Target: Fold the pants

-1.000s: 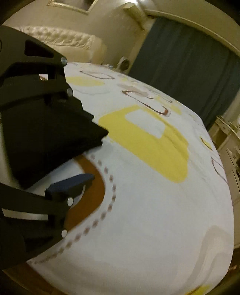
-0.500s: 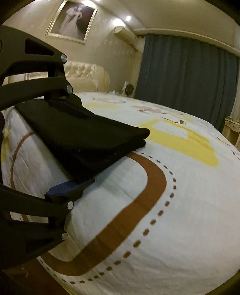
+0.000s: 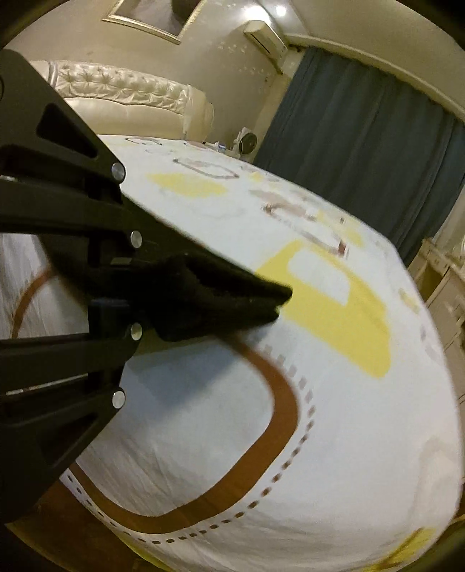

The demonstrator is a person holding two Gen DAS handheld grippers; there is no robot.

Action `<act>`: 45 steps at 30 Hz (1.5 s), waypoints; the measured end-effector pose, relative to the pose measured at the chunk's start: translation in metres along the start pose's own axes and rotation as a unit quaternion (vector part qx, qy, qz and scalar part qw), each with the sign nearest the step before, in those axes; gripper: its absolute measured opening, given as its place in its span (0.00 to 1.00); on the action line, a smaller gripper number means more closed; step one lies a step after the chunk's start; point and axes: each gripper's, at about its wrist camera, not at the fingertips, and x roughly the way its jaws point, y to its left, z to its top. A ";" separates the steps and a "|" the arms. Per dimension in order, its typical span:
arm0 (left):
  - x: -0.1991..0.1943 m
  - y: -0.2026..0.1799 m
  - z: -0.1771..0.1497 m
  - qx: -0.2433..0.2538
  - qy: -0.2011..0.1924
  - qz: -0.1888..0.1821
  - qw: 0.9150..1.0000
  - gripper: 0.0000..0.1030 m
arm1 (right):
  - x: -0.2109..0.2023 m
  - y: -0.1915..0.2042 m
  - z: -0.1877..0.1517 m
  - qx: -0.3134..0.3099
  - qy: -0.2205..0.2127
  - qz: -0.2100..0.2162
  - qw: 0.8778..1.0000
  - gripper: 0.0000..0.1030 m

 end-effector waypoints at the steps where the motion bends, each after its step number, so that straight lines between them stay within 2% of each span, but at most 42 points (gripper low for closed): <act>1: -0.001 0.001 0.000 -0.002 0.000 -0.002 1.000 0.93 | -0.002 0.009 0.000 -0.007 -0.003 0.003 1.000 0.09; 7: -0.014 0.003 0.000 -0.027 0.004 -0.015 1.000 0.93 | -0.014 0.093 -0.010 -0.083 -0.017 0.022 0.996 0.09; 13: -0.041 0.006 -0.003 -0.056 -0.015 -0.021 0.998 0.93 | -0.009 0.168 -0.043 -0.156 -0.013 0.031 0.987 0.09; 21: -0.070 -0.003 -0.020 -0.009 -0.035 -0.008 0.999 0.93 | 0.017 0.243 -0.104 -0.226 0.019 0.043 0.973 0.09; 24: -0.072 -0.007 -0.023 0.009 -0.039 -0.008 0.999 0.93 | 0.037 0.268 -0.131 -0.254 0.035 0.041 0.966 0.09; 27: -0.073 -0.010 -0.022 0.004 -0.043 -0.011 0.999 0.93 | 0.065 0.291 -0.165 -0.285 0.062 0.037 0.956 0.09; 32: -0.071 -0.017 -0.025 0.013 -0.038 -0.016 0.999 0.93 | 0.110 0.312 -0.221 -0.340 0.104 0.007 0.935 0.09; 37: -0.070 -0.022 -0.026 0.017 -0.038 -0.022 0.999 0.93 | 0.149 0.313 -0.270 -0.368 0.146 -0.020 0.918 0.09; 45: -0.067 -0.023 -0.026 0.014 -0.033 -0.027 0.999 0.93 | 0.177 0.315 -0.316 -0.403 0.176 -0.045 0.897 0.09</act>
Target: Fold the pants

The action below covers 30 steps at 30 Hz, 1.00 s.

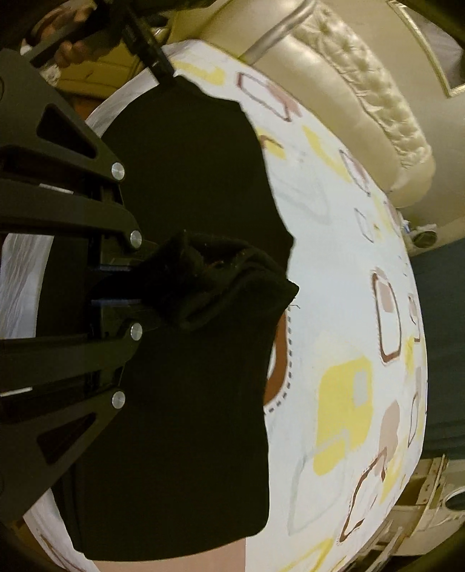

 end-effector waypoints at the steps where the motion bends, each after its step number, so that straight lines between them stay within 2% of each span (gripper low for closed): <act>1: 0.000 0.000 0.000 0.000 0.000 -0.001 1.000 0.93 | 0.003 0.002 -0.002 -0.002 0.004 0.001 1.000 0.09; 19: 0.003 -0.007 -0.003 0.007 0.005 -0.009 1.000 0.93 | 0.020 0.027 -0.017 -0.036 0.028 -0.030 0.998 0.19; 30: 0.003 -0.007 -0.004 0.006 0.009 -0.011 1.000 0.93 | 0.014 0.035 -0.027 -0.030 0.025 -0.009 0.999 0.36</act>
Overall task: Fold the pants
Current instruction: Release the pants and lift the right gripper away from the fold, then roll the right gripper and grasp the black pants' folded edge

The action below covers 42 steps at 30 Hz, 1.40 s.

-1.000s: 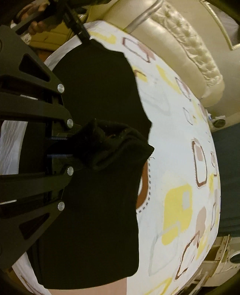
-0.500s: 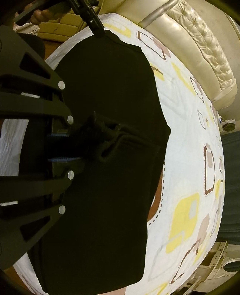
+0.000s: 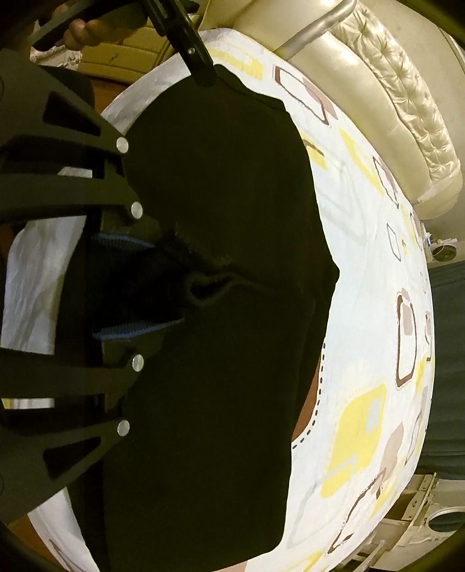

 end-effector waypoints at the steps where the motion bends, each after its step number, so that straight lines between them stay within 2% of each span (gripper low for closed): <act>1: 0.000 0.000 0.000 0.001 0.000 -0.001 1.000 0.93 | -0.001 0.000 -0.001 0.003 0.000 0.006 1.000 0.37; 7: 0.001 -0.004 -0.002 0.002 0.002 -0.004 1.000 0.93 | 0.003 -0.003 -0.007 0.015 0.000 0.020 1.000 0.40; 11: 0.002 -0.006 -0.002 0.004 0.005 -0.007 1.000 0.93 | 0.008 0.000 -0.010 0.013 0.001 0.025 1.000 0.46; 14: 0.003 -0.007 -0.002 0.006 0.006 -0.009 1.000 0.93 | 0.010 0.002 -0.011 0.001 0.001 0.036 0.999 0.56; 16: 0.003 -0.007 -0.002 0.006 0.008 -0.012 1.000 0.93 | 0.003 -0.001 -0.008 0.007 -0.003 0.057 0.998 0.57; 18: 0.001 -0.008 -0.003 0.007 0.006 -0.014 1.000 0.93 | -0.009 -0.010 -0.003 0.026 -0.008 0.101 0.995 0.56; 19: 0.000 -0.008 -0.003 0.007 0.004 -0.015 1.000 0.93 | -0.022 -0.019 0.001 0.041 -0.019 0.130 0.990 0.56; 22: 0.000 -0.009 -0.004 0.006 0.005 -0.018 1.000 0.93 | -0.060 -0.058 0.016 0.072 -0.060 0.168 0.981 0.56; 24: 0.000 -0.009 -0.004 0.004 0.008 -0.021 1.000 0.93 | -0.082 -0.094 0.025 0.097 -0.089 0.170 0.977 0.56; 25: 0.001 -0.009 -0.004 0.003 0.009 -0.021 1.000 0.93 | -0.094 -0.124 0.030 0.121 -0.105 0.163 0.973 0.57; 28: 0.001 -0.009 -0.003 0.004 0.007 -0.022 1.000 0.93 | -0.102 -0.211 0.033 0.221 -0.127 0.145 0.956 0.58; 32: 0.005 -0.009 -0.003 0.003 0.013 -0.021 1.000 0.93 | -0.064 -0.291 0.024 0.335 -0.082 0.152 0.926 0.59; 37: 0.008 -0.005 -0.004 -0.003 0.021 -0.019 1.000 0.93 | -0.010 -0.307 0.020 0.375 -0.030 0.192 0.906 0.59; 38: 0.009 -0.004 -0.004 -0.006 0.022 -0.019 1.000 0.93 | -0.004 -0.306 0.019 0.378 -0.026 0.198 0.904 0.51; 39: 0.009 -0.003 -0.004 -0.009 0.023 -0.020 1.000 0.93 | 0.001 -0.304 0.019 0.376 -0.021 0.199 0.905 0.31; 41: 0.010 -0.001 -0.004 -0.013 0.025 -0.021 0.999 0.93 | 0.009 -0.302 0.019 0.364 -0.008 0.179 0.914 0.24; 42: 0.011 -0.001 -0.004 -0.015 0.026 -0.022 0.999 0.93 | 0.009 -0.304 0.019 0.363 -0.007 0.180 0.914 0.24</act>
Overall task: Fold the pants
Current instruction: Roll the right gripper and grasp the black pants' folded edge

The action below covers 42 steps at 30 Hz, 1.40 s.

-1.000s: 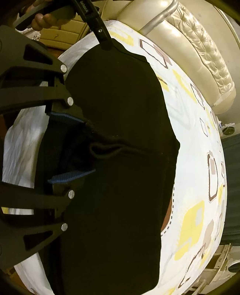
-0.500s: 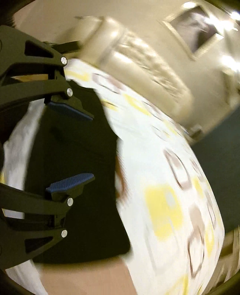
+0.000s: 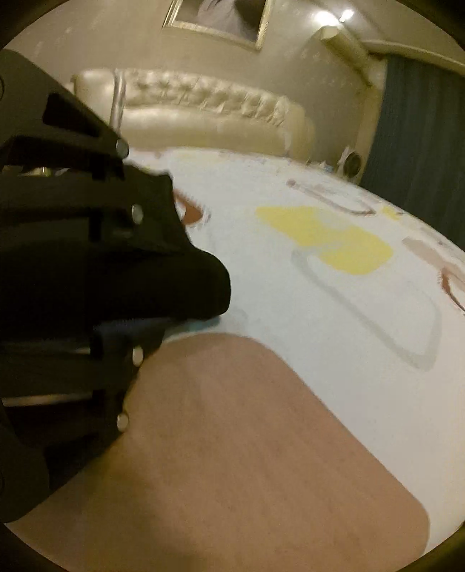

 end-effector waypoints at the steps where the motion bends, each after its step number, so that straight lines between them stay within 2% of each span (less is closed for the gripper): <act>1: 0.000 0.000 -0.001 -0.001 0.000 -0.001 1.000 0.93 | 0.000 -0.002 0.000 0.005 0.002 0.004 1.000 0.24; 4: 0.001 -0.001 -0.002 0.002 0.002 0.000 1.000 0.93 | -0.003 -0.004 -0.003 0.018 0.001 0.019 1.000 0.27; 6: -0.001 -0.001 -0.003 0.006 0.001 0.001 1.000 0.93 | -0.009 -0.008 -0.006 0.031 0.002 0.035 0.999 0.33; 11: -0.005 0.001 -0.002 0.003 -0.004 -0.002 1.000 0.93 | -0.035 -0.017 -0.038 0.024 0.014 0.054 0.998 0.42; 15: -0.003 0.001 -0.002 0.001 0.000 -0.003 1.000 0.93 | -0.056 -0.023 -0.066 0.016 0.024 0.055 0.998 0.44; 17: -0.004 0.000 -0.002 0.002 -0.001 -0.004 1.000 0.93 | -0.063 -0.026 -0.077 0.014 0.028 0.047 0.998 0.45; 19: -0.005 -0.002 -0.002 0.007 -0.004 -0.004 1.000 0.93 | -0.066 -0.026 -0.083 0.004 0.017 0.023 1.000 0.40; 20: -0.006 -0.003 -0.002 0.010 -0.005 -0.003 1.000 0.93 | -0.065 -0.026 -0.084 0.001 0.013 0.010 1.000 0.32; 23: -0.006 -0.005 -0.003 0.016 -0.007 -0.001 1.000 0.93 | -0.061 -0.027 -0.087 -0.003 0.005 0.001 1.000 0.30; 25: -0.006 -0.005 -0.003 0.020 -0.007 0.000 1.000 0.93 | -0.064 -0.026 -0.088 0.004 -0.001 0.005 1.000 0.32; 26: -0.005 -0.005 -0.003 0.021 -0.008 0.000 1.000 0.93 | -0.068 -0.024 -0.088 0.007 -0.006 0.003 1.000 0.37; 29: -0.005 -0.006 -0.002 0.021 -0.007 -0.003 1.000 0.93 | -0.087 -0.010 -0.091 -0.007 -0.053 -0.031 0.998 0.46; 30: -0.005 -0.006 -0.002 0.021 -0.007 -0.004 1.000 0.93 | -0.094 -0.004 -0.092 -0.012 -0.069 -0.030 0.997 0.49; 33: -0.005 -0.007 -0.002 0.025 -0.009 -0.004 1.000 0.93 | -0.106 0.013 -0.099 -0.015 -0.098 0.015 0.995 0.60; 36: -0.005 -0.007 -0.001 0.025 -0.010 -0.004 1.000 0.93 | -0.094 0.022 -0.108 -0.006 -0.063 0.082 0.995 0.67; 39: -0.006 -0.006 -0.001 0.024 -0.011 -0.004 1.000 0.93 | -0.076 0.022 -0.115 0.001 -0.032 0.096 0.995 0.68; 42: -0.007 -0.001 0.001 0.016 -0.010 -0.005 1.000 0.93 | -0.065 0.013 -0.115 0.003 -0.018 0.084 0.996 0.68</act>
